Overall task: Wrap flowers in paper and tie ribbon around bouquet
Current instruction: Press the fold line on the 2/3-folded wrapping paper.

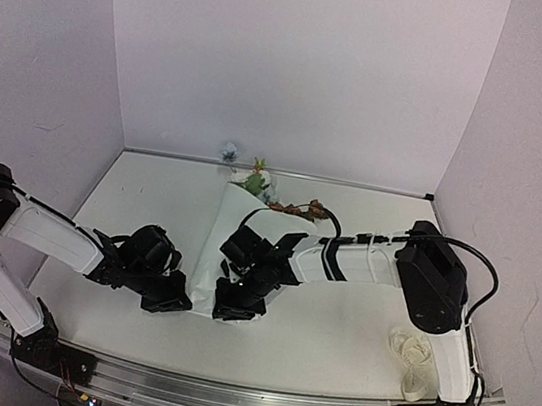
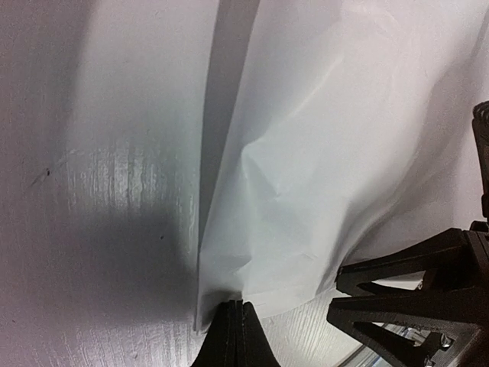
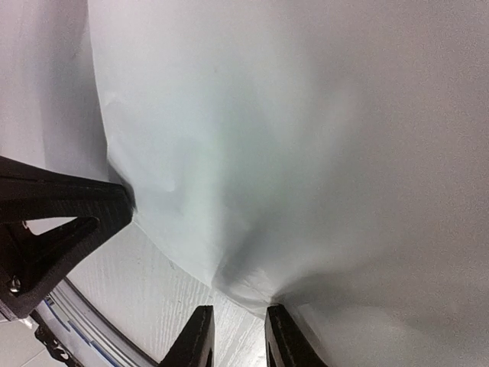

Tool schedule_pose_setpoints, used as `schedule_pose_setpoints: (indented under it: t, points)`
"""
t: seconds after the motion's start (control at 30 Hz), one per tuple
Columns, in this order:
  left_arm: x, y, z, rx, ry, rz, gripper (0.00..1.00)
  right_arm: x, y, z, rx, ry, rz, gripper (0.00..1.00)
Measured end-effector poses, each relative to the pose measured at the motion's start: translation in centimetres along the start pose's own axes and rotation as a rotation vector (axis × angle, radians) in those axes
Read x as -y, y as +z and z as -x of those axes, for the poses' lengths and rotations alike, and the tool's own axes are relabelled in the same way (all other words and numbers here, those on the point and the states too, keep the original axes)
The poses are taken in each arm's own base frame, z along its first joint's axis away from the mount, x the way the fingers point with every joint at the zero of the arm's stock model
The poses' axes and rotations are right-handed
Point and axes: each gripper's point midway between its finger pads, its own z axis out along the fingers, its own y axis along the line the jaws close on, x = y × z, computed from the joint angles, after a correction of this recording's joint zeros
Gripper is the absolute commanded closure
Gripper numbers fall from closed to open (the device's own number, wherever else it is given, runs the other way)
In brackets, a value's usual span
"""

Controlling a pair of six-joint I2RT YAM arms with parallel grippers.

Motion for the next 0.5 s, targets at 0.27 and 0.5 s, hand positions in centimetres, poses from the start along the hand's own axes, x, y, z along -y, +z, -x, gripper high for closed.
schedule_pose_setpoints:
  t: [0.27, 0.5]
  points:
    - [-0.1, -0.2, -0.4, -0.021, 0.004, 0.001, 1.00, 2.3, -3.0, -2.3, -0.007, 0.011, -0.056, 0.61]
    - [-0.1, -0.2, -0.6, -0.034, 0.021, 0.010, 1.00, 2.5, -10.9, -2.2, 0.114, 0.015, -0.012, 0.36]
